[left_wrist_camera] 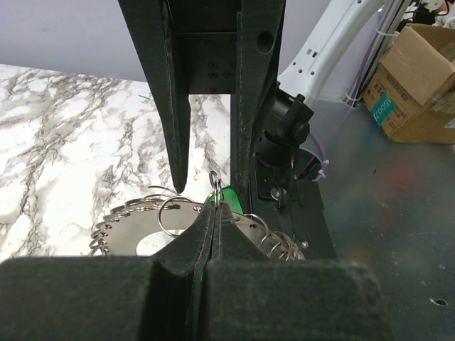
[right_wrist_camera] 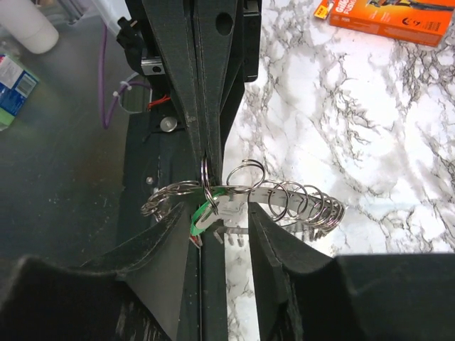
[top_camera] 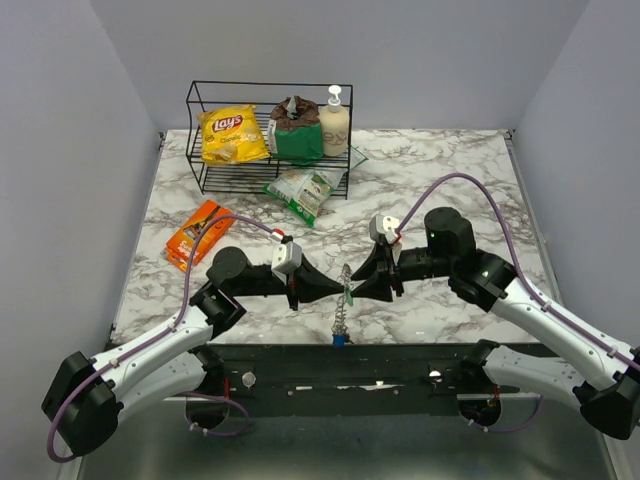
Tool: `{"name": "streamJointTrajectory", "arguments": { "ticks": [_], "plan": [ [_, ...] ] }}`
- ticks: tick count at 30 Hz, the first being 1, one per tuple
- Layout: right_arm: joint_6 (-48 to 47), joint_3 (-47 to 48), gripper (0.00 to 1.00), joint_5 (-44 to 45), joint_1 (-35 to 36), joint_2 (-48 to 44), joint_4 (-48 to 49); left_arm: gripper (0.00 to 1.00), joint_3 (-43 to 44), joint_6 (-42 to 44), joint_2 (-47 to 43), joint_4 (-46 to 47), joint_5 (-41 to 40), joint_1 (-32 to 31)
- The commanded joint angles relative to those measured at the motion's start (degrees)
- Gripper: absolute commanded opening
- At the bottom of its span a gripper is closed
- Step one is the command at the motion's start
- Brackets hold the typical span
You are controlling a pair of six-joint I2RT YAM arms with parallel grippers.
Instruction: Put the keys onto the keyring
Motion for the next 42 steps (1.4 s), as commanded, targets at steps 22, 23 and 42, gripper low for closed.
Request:
{"name": "streamJointTrajectory", "arguments": {
  "ticks": [22, 23, 42],
  "plan": [
    [0.7, 1.6, 0.02, -1.6, -0.4, 1.2, -0.7, 0.00, 2.2, 1.2, -1.3, 1.4, -1.0, -0.1],
    [0.7, 1.6, 0.01, -1.7, -0.4, 1.2, -0.7, 0.00, 2.1, 1.4, -1.5, 1.4, -1.4, -0.1],
    [-0.2, 1.0, 0.01, -3.3, -0.4, 2.4, -2.1, 0.00, 2.6, 1.1, -1.9, 4.3, -2.9, -0.1]
  ]
}}
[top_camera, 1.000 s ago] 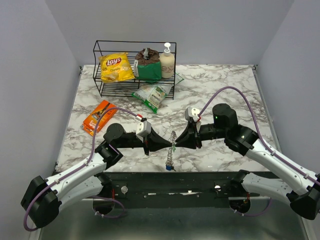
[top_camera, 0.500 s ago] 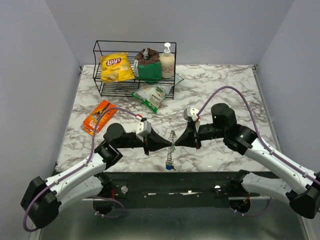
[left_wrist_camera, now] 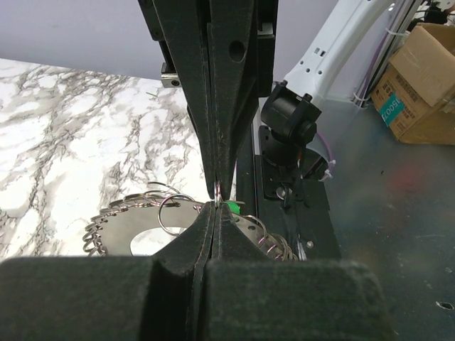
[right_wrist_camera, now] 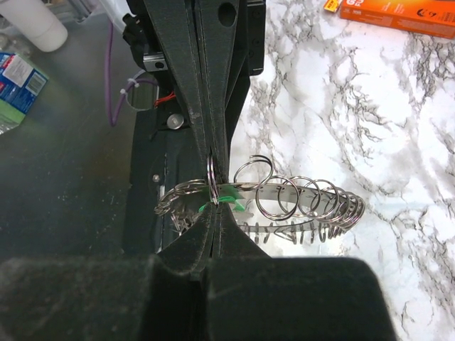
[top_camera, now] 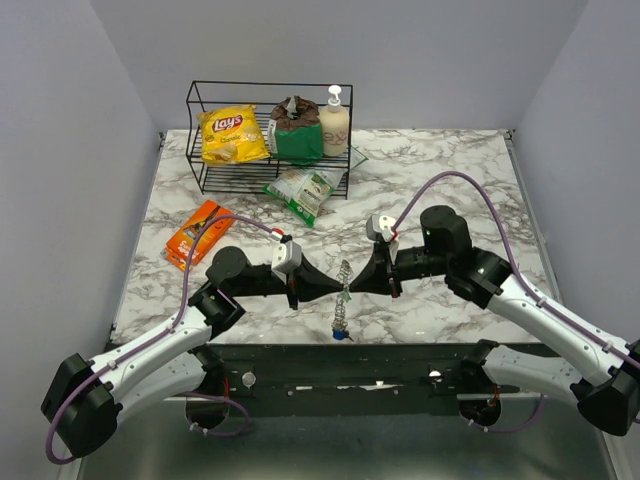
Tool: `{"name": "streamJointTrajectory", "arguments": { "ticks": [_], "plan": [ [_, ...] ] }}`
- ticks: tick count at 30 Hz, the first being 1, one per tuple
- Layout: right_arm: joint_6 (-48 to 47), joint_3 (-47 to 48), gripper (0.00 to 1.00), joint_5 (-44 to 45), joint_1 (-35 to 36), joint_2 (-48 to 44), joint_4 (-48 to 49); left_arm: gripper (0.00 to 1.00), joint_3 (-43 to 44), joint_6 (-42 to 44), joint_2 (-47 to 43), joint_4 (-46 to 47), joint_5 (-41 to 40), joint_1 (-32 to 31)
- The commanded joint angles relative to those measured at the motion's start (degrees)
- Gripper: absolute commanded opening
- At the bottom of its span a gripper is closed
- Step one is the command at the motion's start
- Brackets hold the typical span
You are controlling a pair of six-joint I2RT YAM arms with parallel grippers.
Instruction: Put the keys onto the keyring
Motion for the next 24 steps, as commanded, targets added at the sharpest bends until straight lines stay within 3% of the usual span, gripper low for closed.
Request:
{"name": "streamJointTrajectory", "arguments": {
  "ticks": [1, 24],
  "plan": [
    [-0.7, 0.6, 0.01, -2.2, -0.1, 1.0, -2.0, 0.00, 2.3, 0.4, -1.0, 6.2, -1.7, -0.1],
    [-1.0, 1.3, 0.02, -6.8, -0.1, 5.5, -2.0, 0.00, 2.6, -2.6, -0.4, 11.2, -1.5, -0.1]
  ]
}}
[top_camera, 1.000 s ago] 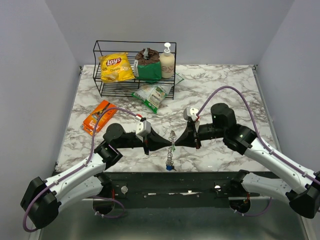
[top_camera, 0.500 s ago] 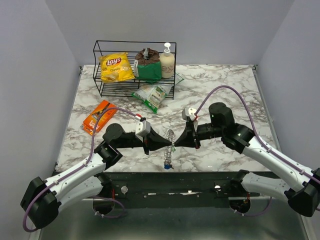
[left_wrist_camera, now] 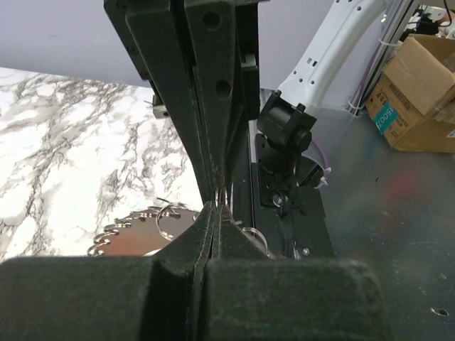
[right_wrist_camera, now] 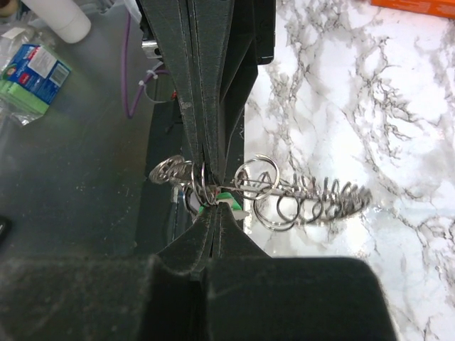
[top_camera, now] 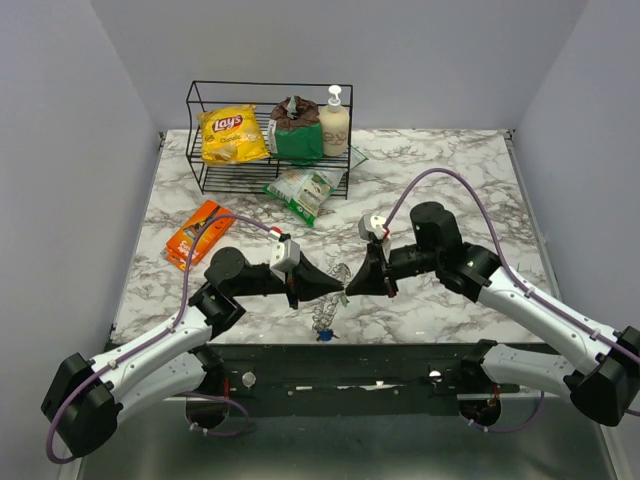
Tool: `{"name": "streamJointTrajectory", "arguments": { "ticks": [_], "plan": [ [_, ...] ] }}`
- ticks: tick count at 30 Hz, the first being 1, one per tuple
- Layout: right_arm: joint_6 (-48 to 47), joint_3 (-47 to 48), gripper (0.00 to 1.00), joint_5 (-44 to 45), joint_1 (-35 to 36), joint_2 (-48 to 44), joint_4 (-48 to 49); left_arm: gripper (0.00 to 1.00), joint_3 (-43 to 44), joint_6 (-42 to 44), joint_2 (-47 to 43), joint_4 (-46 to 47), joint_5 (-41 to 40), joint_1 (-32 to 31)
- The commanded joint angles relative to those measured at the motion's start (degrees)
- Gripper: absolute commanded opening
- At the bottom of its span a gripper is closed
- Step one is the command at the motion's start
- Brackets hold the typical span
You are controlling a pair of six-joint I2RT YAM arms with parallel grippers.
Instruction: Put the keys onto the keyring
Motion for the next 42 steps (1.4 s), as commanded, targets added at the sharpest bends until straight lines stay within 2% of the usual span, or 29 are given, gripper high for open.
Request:
{"name": "streamJointTrajectory", "arguments": {
  "ticks": [1, 5, 8, 9, 10, 12, 13, 16, 19, 22, 33, 42],
  "plan": [
    [-0.5, 0.9, 0.03, -2.1, 0.5, 1.7, -1.9, 0.00, 2.5, -0.8, -0.3, 9.1, -1.5, -0.1],
    [-0.3, 1.0, 0.10, -1.5, 0.5, 1.7, -1.8, 0.00, 2.2, -0.9, -0.4, 9.0, -1.5, -0.1],
    [0.1, 0.9, 0.23, -0.2, 0.5, 0.3, -1.8, 0.00, 2.0, -0.2, -0.5, 8.0, -1.6, -0.1],
    [0.3, 0.8, 0.29, 0.3, 0.5, -0.1, -1.8, 0.00, 2.0, 0.0, -0.6, 7.6, -1.7, -0.1],
    [0.5, 0.7, 0.41, 0.9, 0.5, -1.1, -1.9, 0.00, 1.8, 0.2, -0.8, 7.1, -1.9, -0.1],
    [0.8, 0.6, 0.56, 3.3, 0.5, -2.1, -2.3, 0.00, 1.5, 0.4, -1.0, 6.8, -2.2, -0.1],
    [0.7, 0.5, 0.69, 4.1, 0.5, -3.4, -2.6, 0.00, 1.3, 0.6, -1.2, 6.6, -2.4, -0.1],
    [0.7, 0.0, 0.86, 8.1, 0.5, -5.5, -3.0, 0.00, 1.1, 1.1, -1.7, 6.1, -2.8, -0.1],
    [0.6, -0.5, 0.95, 12.2, 0.5, -8.0, -3.0, 0.00, 1.2, 1.6, -1.6, 5.4, -3.0, -0.1],
    [0.5, -0.8, 1.00, 14.6, 0.5, -9.6, -2.9, 0.00, 1.4, 1.8, -1.4, 5.4, -3.0, -0.1],
    [0.9, -1.3, 1.00, 15.8, 0.6, -9.9, -2.6, 0.00, 1.7, 2.1, -0.7, 4.8, -3.3, -0.1],
    [1.6, -1.8, 1.00, 17.5, 0.5, -10.8, -2.5, 0.00, 2.7, 4.1, 2.1, 2.6, -7.2, -0.1]
  ]
}}
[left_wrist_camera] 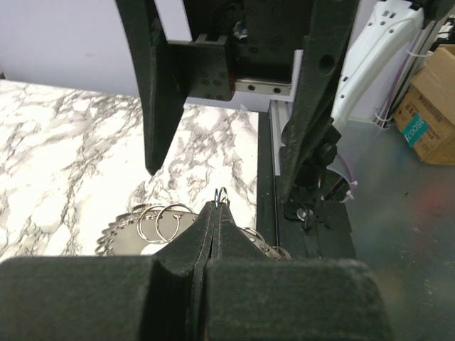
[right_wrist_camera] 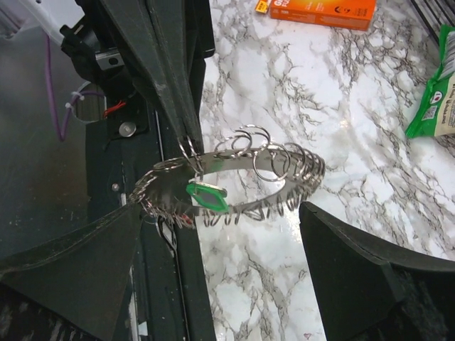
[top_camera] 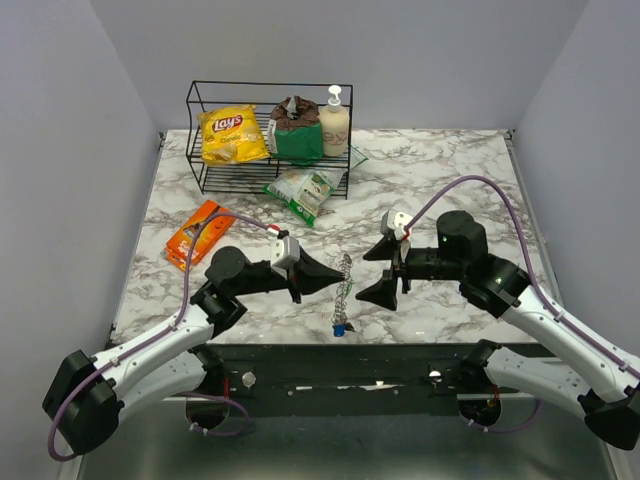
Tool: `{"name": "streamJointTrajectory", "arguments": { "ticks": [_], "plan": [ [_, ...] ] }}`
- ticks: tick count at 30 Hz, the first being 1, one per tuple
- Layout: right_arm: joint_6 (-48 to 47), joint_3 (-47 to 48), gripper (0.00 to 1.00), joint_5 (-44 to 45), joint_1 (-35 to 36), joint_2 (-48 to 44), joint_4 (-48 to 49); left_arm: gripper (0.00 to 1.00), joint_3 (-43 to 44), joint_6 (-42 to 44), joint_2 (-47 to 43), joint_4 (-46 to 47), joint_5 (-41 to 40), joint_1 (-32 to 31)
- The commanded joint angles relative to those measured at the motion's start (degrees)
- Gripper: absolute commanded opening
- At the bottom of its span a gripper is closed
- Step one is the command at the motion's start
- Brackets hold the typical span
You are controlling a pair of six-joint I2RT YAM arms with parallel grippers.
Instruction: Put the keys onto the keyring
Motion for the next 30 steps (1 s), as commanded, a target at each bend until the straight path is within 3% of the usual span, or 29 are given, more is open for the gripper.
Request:
{"name": "streamJointTrajectory", "arguments": {
  "ticks": [1, 9, 18, 25, 30],
  "plan": [
    [1.0, -1.0, 1.00, 2.2, 0.3, -1.5, -0.1, 0.00, 2.8, 2.7, 2.6, -0.4, -3.5, -0.1],
    [2.0, -1.4, 1.00, 4.8, 0.4, -3.4, -0.2, 0.00, 6.0, 3.1, 9.3, 2.3, -4.7, -0.1],
    [2.7, -1.7, 1.00, 12.3, 0.2, -9.0, -1.9, 0.00, 15.7, -0.7, 25.6, 12.0, -2.1, -0.1],
    [3.0, -0.9, 1.00, 19.6, 0.2, -13.2, -4.5, 0.00, 22.1, -6.7, 39.0, 28.1, -1.3, -0.1],
    [3.2, -0.8, 1.00, 22.7, 0.2, -14.8, -4.9, 0.00, 19.7, -11.2, 47.0, 38.1, -3.6, -0.1]
  ]
}}
